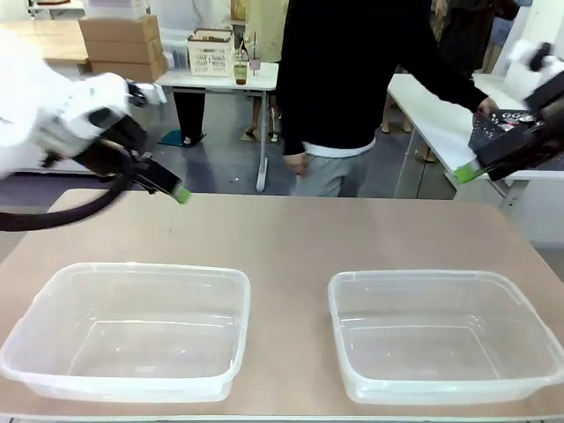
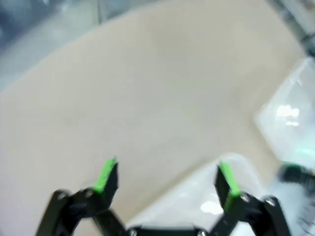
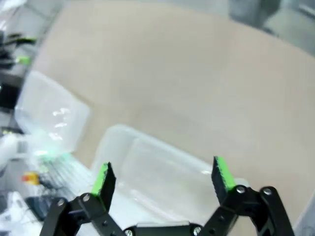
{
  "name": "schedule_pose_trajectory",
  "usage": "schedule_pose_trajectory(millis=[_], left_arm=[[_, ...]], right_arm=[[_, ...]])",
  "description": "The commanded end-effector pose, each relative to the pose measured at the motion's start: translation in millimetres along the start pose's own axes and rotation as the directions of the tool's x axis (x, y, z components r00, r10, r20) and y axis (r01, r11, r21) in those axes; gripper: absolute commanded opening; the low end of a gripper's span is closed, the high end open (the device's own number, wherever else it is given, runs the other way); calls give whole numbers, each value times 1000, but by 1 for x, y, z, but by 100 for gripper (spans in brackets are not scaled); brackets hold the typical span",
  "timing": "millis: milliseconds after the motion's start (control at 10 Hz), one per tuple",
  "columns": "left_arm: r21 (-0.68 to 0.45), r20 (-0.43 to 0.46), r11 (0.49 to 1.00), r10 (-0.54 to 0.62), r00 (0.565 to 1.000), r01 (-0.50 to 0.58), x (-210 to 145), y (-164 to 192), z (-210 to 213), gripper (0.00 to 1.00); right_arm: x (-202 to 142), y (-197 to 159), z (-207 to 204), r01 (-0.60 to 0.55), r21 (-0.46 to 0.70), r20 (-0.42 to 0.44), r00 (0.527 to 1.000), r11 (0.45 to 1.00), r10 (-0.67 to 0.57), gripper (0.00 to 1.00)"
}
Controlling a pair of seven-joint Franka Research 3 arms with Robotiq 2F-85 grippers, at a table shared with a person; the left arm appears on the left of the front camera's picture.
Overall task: Sort the waste into each basket.
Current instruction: Pick up the Organizing box on the left side of the table and lift it.
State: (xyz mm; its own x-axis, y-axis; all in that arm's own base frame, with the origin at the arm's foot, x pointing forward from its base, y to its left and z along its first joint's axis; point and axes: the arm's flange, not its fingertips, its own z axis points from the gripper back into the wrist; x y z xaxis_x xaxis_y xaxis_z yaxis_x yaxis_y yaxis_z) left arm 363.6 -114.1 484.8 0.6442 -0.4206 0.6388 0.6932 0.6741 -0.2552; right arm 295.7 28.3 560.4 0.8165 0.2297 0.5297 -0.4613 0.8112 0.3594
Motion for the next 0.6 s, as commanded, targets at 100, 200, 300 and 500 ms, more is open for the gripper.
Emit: schedule_pose_trajectory(millis=[100, 200, 300, 500], left_arm=[[-588, 106, 789, 295, 950, -179, -32, 72, 83, 100], [-633, 144, 736, 416, 898, -239, -45, 89, 93, 100], [-683, 224, 682, 534, 815, -260, -57, 105, 102, 100], [-336, 497, 866, 497, 711, -371, -60, 112, 93, 100]], right_arm=[[-44, -65, 83, 449, 564, 115, 789, 693, -604, 100], [-59, -78, 98, 425, 638, 177, 730, 642, -660, 100], [-65, -87, 100, 437, 652, 217, 676, 619, -705, 100], [-66, -88, 114, 342, 476, 136, 882, 810, -452, 100]])
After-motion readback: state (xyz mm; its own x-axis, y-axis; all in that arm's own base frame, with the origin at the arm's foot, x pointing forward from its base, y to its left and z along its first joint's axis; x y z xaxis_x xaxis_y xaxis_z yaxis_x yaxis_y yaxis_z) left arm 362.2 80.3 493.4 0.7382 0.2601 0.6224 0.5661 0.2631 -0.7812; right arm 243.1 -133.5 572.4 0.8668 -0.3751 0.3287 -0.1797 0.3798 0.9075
